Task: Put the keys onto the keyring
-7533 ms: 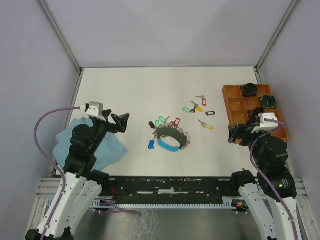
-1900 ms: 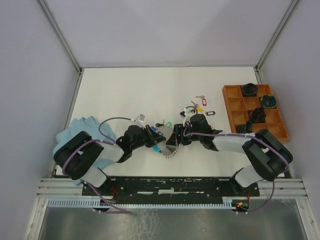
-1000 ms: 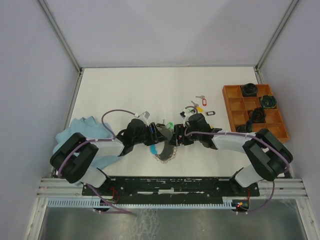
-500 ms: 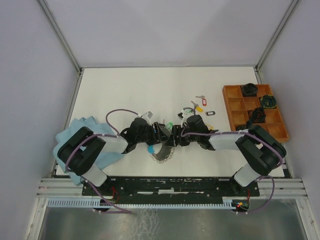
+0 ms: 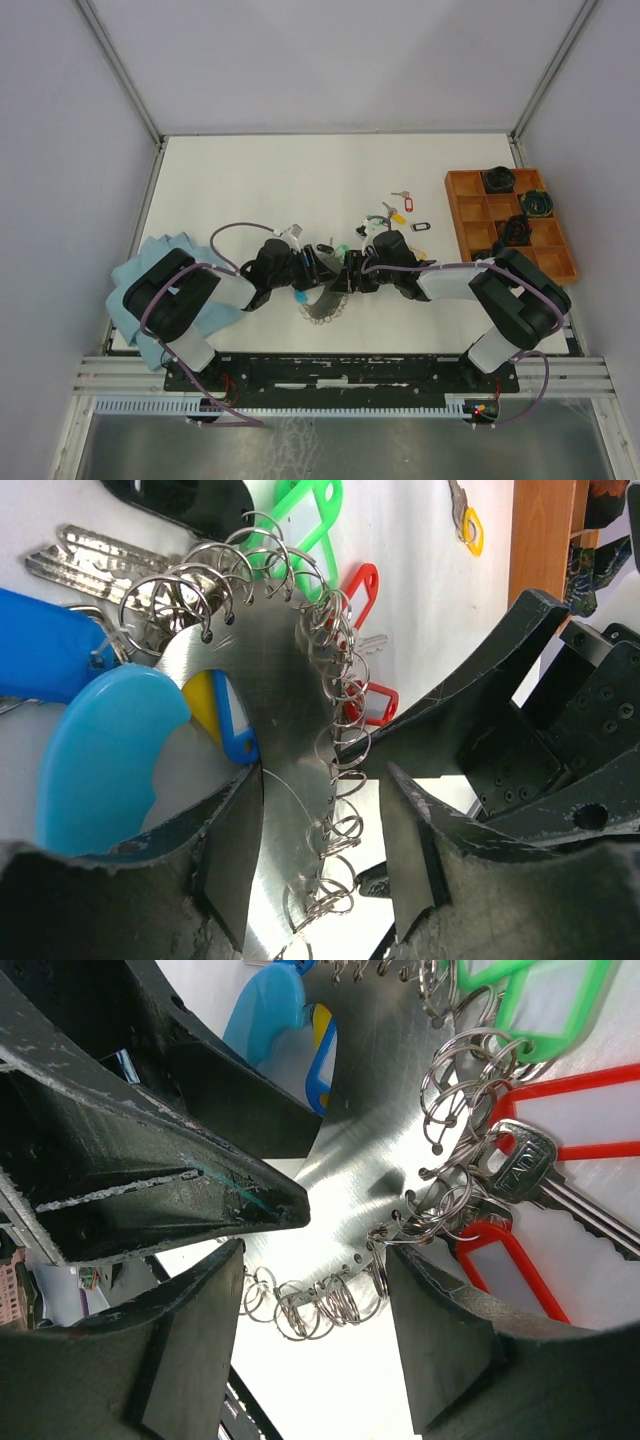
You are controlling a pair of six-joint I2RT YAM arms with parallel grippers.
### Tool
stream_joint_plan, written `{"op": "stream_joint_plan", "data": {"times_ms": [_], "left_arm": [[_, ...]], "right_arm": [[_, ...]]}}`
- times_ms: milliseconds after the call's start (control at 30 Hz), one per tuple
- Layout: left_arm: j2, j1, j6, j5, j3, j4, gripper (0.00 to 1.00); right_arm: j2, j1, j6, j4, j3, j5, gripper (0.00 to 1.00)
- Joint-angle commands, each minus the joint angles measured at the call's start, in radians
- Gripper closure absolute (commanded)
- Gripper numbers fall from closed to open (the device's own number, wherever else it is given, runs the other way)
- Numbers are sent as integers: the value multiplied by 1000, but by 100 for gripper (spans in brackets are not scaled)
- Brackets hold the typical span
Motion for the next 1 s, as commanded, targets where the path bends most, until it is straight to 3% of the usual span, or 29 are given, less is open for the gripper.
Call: {"op": "stream_joint_plan", "data": {"times_ms": [0,233,667,800,967], "left_arm": [[-2,-19,-61,113,-20,91,47],[-38,-19,-100,131,-67,178,55],[-26,-19,-150,88,-106,321,57],[-10,-20,-148,88,-104,330,62],[1,-19,-89,62,-105,284,77]], "right_arm": [[17,12,10,103,2,2,34],[24,12,2,117,10,5,36],[64,13,30,171,-1,-25,44],[75,15,32,185,1,-30,46],[62,15,23,169,13,-29,46]]}}
